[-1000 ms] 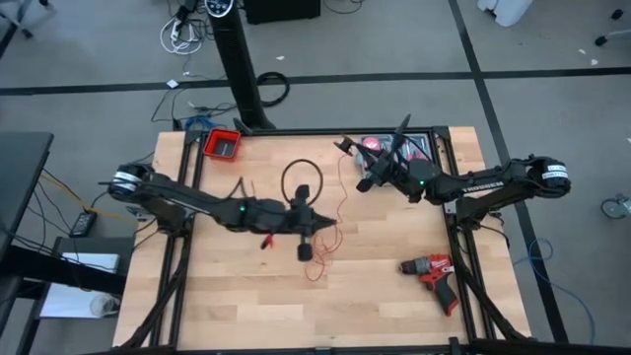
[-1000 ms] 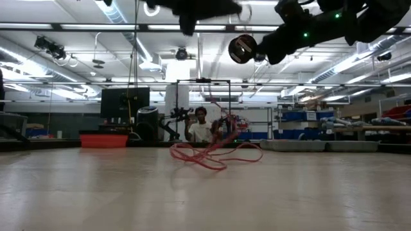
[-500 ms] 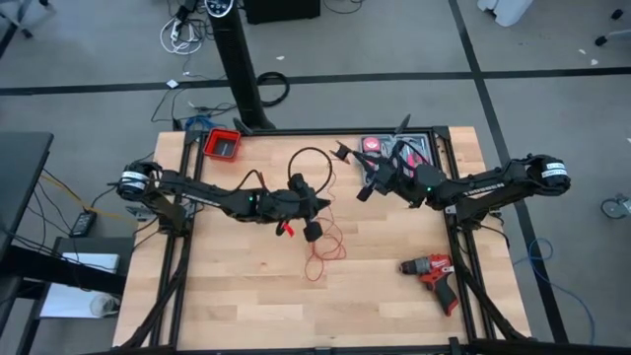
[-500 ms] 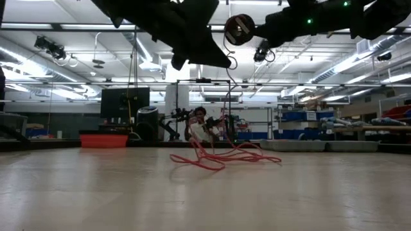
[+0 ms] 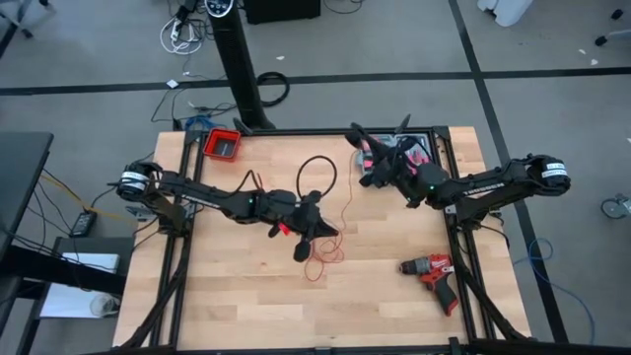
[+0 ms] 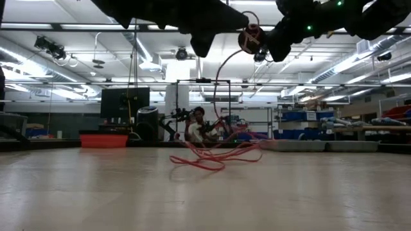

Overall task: Coil cords
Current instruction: Uncoil the red wire from the black spool

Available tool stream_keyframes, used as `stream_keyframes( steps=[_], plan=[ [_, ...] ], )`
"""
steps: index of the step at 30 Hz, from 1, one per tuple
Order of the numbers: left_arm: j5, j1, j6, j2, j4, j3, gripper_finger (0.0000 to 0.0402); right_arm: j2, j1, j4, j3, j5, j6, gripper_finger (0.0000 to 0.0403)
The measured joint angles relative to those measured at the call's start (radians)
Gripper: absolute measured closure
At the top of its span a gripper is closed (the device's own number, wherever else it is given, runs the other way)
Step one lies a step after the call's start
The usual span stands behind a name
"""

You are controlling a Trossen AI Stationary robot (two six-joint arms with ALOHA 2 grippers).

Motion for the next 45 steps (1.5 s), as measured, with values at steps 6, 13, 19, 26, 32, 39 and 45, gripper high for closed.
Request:
stream_keyframes(
  steps=[6,13,19,26,32,39,45],
  plan=[
    [0.007,0.000,-0.030,0.000,0.032,0.000,0.0401,0.000,0.004,0.054,0.000,0.004,0.009,0.0403],
    [0.039,0.000,-0.110,0.061,0.109,0.000,0.0401,0.000,0.022,0.149,0.000,-0.006,-0.003,0.0403],
    [0.108,-0.001,-0.185,0.160,0.147,0.000,0.0401,0.000,0.023,0.148,0.000,-0.009,-0.006,0.0403],
    [-0.015,0.011,-0.189,0.191,0.075,0.000,0.0401,0.000,0.070,0.164,0.000,-0.035,0.010,0.0403],
    [-0.111,0.046,-0.238,0.187,-0.053,0.000,0.0401,-0.002,0.138,0.223,0.000,-0.068,0.006,0.0403],
    [-0.130,0.083,-0.268,0.187,-0.138,0.000,0.0401,-0.014,0.230,0.247,0.000,-0.067,-0.036,0.0402],
    [-0.147,0.099,-0.267,0.187,-0.144,0.000,0.0401,-0.041,0.332,0.266,0.000,-0.064,-0.079,0.0402]
  ],
)
